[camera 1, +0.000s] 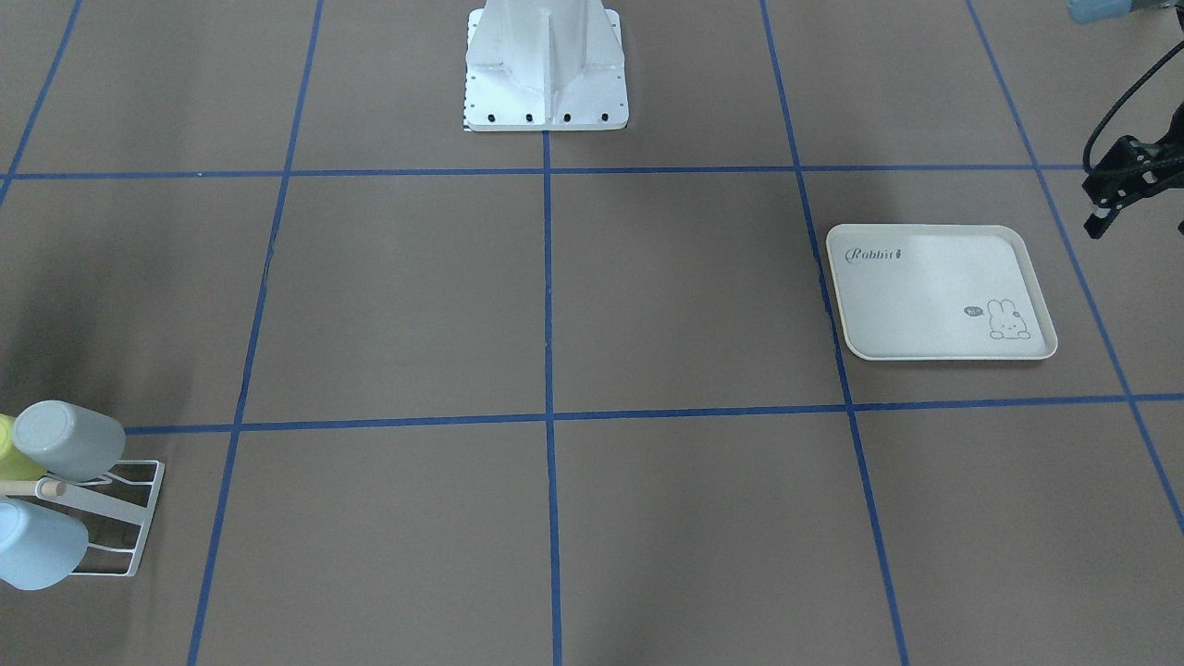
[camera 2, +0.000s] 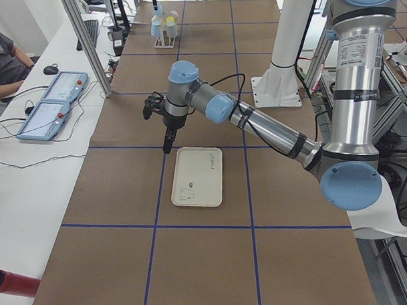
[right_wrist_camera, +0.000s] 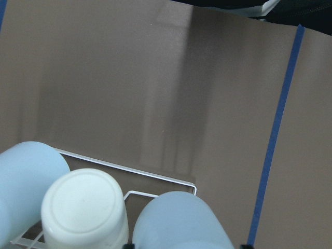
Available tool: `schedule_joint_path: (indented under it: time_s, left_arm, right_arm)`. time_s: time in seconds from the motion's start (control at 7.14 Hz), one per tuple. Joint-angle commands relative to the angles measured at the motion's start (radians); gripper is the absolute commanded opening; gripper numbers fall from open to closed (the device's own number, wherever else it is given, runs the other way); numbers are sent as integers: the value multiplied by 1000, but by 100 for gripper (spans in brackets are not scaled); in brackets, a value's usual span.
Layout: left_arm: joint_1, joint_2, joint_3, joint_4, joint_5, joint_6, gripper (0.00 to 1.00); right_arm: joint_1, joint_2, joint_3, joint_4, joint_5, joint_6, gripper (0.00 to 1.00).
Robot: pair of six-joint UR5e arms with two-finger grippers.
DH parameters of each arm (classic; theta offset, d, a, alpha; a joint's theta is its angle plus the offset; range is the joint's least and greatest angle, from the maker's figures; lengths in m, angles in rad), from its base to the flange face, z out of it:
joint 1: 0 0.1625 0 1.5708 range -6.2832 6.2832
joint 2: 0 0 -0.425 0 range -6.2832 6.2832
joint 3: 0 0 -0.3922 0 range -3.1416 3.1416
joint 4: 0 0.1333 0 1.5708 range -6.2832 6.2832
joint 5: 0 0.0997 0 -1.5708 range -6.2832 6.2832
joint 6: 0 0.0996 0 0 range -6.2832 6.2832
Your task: Transfer IKEA cup to right arm and place on rack
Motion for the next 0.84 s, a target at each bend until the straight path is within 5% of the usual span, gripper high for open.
schedule_joint_path:
  time_s: [0.0,0.14,0.7]
  left_arm:
    - [1,-2,0,0,0,-2,100]
    - [2,-3,-1,0,0,-23,100]
    - [0,0,-3,-2,-11,-25,100]
  right_arm:
    - [-11,-6,2,2,0,3,80]
    - [-12,-6,5,2,0,5,99]
    - [-10,-4,101,-13,11,8,99]
